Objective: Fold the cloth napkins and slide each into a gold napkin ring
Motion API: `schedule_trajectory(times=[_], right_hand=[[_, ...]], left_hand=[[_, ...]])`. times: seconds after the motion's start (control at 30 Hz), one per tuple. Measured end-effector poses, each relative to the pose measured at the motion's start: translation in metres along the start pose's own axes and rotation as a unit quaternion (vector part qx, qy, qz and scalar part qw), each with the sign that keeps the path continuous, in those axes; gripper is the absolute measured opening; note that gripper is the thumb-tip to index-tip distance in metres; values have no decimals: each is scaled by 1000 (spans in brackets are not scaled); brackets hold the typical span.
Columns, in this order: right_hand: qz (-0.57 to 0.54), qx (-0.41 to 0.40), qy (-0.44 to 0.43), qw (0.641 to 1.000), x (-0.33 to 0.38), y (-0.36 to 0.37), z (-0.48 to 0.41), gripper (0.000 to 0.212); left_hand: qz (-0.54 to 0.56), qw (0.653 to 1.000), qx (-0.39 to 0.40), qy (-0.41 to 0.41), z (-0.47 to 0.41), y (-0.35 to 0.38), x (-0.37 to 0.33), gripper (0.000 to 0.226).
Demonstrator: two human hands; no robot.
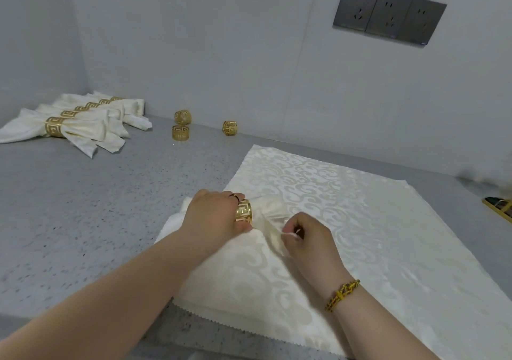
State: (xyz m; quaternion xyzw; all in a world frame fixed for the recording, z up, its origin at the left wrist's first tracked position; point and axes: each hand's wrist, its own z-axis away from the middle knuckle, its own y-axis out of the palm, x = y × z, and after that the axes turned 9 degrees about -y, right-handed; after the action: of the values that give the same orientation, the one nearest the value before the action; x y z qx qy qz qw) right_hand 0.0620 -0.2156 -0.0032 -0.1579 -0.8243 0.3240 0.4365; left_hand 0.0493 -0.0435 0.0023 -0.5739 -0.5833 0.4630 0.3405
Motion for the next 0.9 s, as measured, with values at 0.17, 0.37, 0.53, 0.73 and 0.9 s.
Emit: schedule_trajectory(times=[0.17,0.37,0.53,0.73,0.9], right_hand=[[-29,112,17,993,0,-11,-2,27],[-174,63,148,972,9,-14,-29,38],[-247,174,116,946,30,9,-42,6],[-341,159,118,919,62,62,-71,7],[-399,181,116,891,105,112,-103,10]], left_hand=[[7,1000,-1,12,4,3,8,44],[-4,997,38,63,9,-8,22,61],[-31,986,-111,124,14,-15,54,63],[-50,985,-151,69,22,-12,105,91],[-19,980,-196,28,14,-17,171,85]])
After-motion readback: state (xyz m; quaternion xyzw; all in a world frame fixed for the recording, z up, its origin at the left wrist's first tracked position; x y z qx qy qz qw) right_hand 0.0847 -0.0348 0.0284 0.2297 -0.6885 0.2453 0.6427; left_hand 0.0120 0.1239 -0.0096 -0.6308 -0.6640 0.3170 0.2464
